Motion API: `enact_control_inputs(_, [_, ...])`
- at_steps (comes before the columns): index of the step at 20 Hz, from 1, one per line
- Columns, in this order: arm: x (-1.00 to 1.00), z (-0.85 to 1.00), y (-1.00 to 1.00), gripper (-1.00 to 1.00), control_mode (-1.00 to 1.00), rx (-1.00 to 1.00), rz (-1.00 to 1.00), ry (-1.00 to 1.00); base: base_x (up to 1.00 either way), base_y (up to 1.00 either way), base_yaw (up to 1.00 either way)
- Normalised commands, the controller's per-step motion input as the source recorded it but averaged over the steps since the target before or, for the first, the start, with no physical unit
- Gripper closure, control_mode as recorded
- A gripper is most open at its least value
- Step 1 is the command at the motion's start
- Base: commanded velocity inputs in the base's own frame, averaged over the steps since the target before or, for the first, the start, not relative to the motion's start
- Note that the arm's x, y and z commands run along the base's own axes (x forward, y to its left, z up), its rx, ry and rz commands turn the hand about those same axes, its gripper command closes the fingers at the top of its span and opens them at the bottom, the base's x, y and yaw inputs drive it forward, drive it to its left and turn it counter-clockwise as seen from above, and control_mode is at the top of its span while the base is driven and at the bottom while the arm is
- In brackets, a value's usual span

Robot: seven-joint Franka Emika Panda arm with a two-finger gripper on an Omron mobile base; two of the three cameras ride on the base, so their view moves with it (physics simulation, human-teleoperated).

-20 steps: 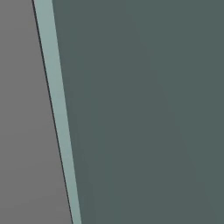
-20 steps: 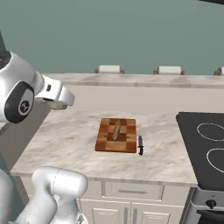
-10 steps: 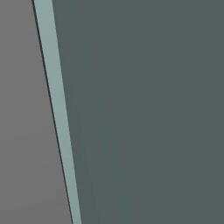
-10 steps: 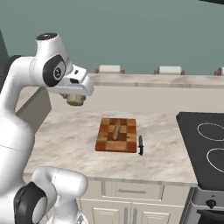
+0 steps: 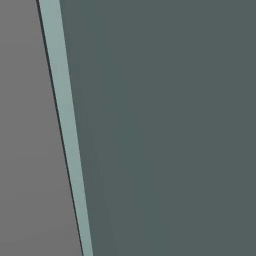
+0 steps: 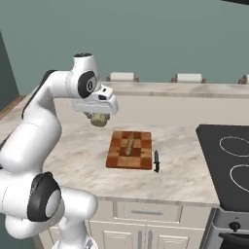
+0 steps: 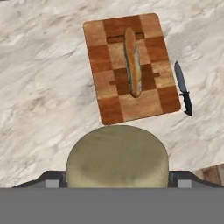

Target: Retrieve the sausage and cheese from the fridge and place them on the cutting board on the counter.

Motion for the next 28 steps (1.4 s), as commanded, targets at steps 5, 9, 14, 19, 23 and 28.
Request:
enact_control_inputs(5, [0.69, -0.67, -0.14, 1.0, -1.0, 0.0, 0.0, 0.02, 0.0, 0.0, 0.0])
enact_control_inputs(9, [0.6, -0.59, -0.14, 1.0, -1.0, 0.0, 0.0, 0.04, 0.0, 0.0, 0.0])
enact_control_inputs(14, [0.64, -0.33, -0.12, 1.0, -1.0, 0.0, 0.0, 0.05, 0.0, 0.0, 0.0])
enact_control_inputs(19, [0.52, -0.19, -0.01, 1.0, -1.0, 0.0, 0.0, 0.05, 0.0, 0.0, 0.0])
enact_control_inputs(23, [0.46, -0.3, 0.0, 1.0, -1.0, 0.0, 0.0, 0.08, 0.0, 0.0, 0.0])
enact_control_inputs(28, [0.48, -0.45, -0.01, 1.0, -1.0, 0.0, 0.0, 0.12, 0.0, 0.0, 0.0])
